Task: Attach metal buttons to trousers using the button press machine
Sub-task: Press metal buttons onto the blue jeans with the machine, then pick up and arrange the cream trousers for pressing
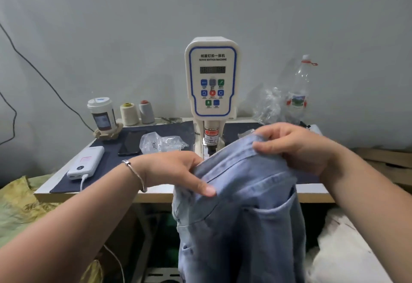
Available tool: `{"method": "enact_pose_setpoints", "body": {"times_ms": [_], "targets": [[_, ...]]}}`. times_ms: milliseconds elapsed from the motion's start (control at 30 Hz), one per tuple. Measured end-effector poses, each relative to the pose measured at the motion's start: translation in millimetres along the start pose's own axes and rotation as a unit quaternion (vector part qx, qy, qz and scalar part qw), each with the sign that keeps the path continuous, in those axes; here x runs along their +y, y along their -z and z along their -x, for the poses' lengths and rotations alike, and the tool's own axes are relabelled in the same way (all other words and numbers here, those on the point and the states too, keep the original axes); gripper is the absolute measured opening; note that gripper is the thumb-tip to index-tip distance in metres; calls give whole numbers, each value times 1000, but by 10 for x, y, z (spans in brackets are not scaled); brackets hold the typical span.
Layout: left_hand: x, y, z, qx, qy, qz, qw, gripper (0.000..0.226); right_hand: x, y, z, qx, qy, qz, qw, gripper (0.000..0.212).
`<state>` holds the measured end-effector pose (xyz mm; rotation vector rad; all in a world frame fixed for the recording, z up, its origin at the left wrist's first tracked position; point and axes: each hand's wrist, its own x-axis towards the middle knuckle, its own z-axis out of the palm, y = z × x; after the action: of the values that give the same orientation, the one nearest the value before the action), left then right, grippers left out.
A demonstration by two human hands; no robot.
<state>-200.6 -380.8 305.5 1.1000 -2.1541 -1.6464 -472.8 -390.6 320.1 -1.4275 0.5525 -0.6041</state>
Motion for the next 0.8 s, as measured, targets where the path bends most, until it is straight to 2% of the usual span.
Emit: {"method": "enact_pose_setpoints", "body": {"times_ms": [67,133,200,267,367,500,567,600,633,667,733,800], "targets": [[-90,1,41,-15,15,-28,999,74,-90,73,134,62,50,10,997,24],[-264,15,71,-30,43,-45,998,61,-180,177,271,123,102,-3,987,12],[-439,-2,113,-31,71,-54,996,52,-264,323,429,186,138,-19,973,23],[-553,-36,145,-23,80,-92,992,56,-337,476,594,231,147,-5,962,26],[-535,-32,194,23,66,-146,987,62,-339,718,822,250,83,56,963,26],[-434,225,280,185,23,-112,976,68,-369,951,1143,266,-7,119,957,28],[-416,376,306,209,-9,-72,975,52,-370,984,1268,269,-35,166,948,43],[-420,423,304,214,-22,-60,975,33,-365,942,1303,263,-53,202,942,44],[-436,463,288,224,-35,-48,973,19,-359,862,1314,257,-76,252,930,44],[-468,501,251,241,-47,-32,969,18,-342,784,1315,253,-105,308,911,45],[-542,556,195,268,-68,18,961,25,-299,702,1277,278,-151,414,853,38],[-623,588,181,269,-97,66,956,30,-286,694,1216,332,-180,438,816,21]]}}
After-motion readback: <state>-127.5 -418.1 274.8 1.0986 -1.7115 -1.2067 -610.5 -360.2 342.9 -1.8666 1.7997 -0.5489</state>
